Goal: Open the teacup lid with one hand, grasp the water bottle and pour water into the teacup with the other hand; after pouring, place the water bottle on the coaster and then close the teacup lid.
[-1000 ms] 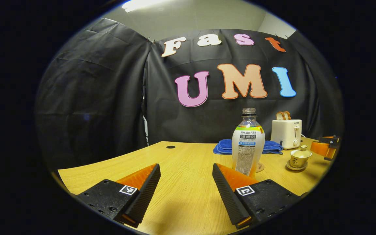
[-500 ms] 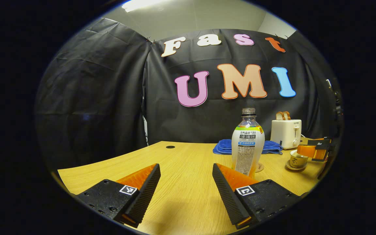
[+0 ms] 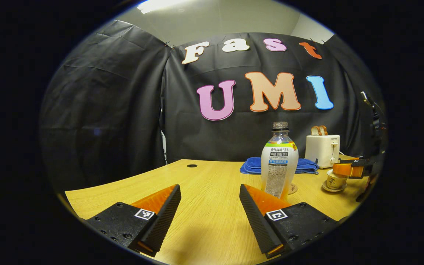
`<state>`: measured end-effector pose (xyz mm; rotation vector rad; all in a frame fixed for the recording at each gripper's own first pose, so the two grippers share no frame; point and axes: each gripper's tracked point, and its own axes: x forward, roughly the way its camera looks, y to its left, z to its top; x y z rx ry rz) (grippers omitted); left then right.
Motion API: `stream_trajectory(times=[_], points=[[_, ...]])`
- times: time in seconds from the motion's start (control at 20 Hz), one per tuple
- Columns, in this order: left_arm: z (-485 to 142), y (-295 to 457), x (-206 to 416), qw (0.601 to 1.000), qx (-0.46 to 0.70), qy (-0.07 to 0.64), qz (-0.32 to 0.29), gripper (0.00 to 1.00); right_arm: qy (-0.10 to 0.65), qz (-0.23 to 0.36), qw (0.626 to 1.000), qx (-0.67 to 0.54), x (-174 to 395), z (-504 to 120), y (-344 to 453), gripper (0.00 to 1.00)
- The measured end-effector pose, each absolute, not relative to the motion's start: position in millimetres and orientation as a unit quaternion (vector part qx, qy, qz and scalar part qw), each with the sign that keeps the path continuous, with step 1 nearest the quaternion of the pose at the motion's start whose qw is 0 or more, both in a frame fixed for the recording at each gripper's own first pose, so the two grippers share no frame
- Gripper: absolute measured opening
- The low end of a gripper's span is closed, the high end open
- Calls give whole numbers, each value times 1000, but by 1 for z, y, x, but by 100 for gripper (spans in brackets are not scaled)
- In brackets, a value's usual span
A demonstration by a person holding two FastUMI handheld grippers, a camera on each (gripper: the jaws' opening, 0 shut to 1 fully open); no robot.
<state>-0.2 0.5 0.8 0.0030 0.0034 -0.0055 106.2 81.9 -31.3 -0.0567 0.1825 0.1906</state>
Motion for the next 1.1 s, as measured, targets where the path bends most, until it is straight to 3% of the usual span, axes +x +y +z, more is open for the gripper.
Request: stream_trajectory(times=[0.05, 0.1, 0.15, 0.65, 1.1], points=[[1, 0, 0, 1000, 1, 2, -3, 94, 91, 94, 991, -31, 108, -33, 83, 42], [1, 1, 0, 1000, 2, 2, -3, 91, 90, 90, 991, -32, 109, -33, 81, 42], [1, 0, -1, 1000, 1, 2, -3, 94, 91, 89, 991, -31, 107, -32, 80, 32], [2, -8, 0, 1000, 1, 1, -23, 94, 82, 93, 992, -7, 106, -27, 76, 32], [3, -48, -6, 990, -2, -3, -139, 94, 42, 80, 996, -2, 89, -14, 65, 32]])
